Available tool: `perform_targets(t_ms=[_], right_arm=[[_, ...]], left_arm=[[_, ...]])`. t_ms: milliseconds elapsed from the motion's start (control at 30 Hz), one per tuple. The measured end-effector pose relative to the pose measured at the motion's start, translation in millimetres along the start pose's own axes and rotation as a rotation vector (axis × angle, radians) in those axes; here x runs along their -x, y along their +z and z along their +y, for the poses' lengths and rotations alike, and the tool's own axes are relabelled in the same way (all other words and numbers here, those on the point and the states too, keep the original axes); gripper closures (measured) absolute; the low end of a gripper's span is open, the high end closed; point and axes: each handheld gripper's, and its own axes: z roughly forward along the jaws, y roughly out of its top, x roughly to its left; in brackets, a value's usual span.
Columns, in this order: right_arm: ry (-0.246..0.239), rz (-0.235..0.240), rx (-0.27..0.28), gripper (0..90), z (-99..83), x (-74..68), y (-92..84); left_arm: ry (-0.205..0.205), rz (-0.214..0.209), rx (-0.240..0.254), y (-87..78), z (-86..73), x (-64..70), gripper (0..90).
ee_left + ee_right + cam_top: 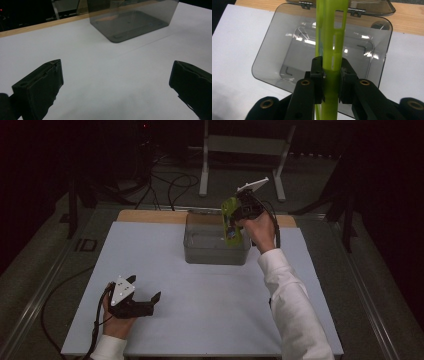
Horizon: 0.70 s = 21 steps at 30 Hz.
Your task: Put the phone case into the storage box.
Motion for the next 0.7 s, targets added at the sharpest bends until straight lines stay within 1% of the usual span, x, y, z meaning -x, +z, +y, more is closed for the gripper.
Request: perform_targets(t_ms=[200,367,533,700], right_arm=[[0.010,-0.012,-0.004,77.6,1.1,3.4,1.9],[0.032,-0.030,-0.002,77.6,2.2,8.0,3.8],[0.032,-0.049,0.000,77.6,2.3,12.0,4.8],[0.042,-0.059,-0.001,77.6,2.1,16.2,5.9]], left_arm=[[0.000,-0.001,0.001,0.3,-0.1,0.0,0.0],[0.001,-0.001,-0.001,0.3,-0.2,-0.1,0.0],[-0.001,0.000,0.001,-0.2,-0.1,-0.4,0.0],[-0.001,0.000,0.001,-0.3,0.0,-0.4,0.0]])
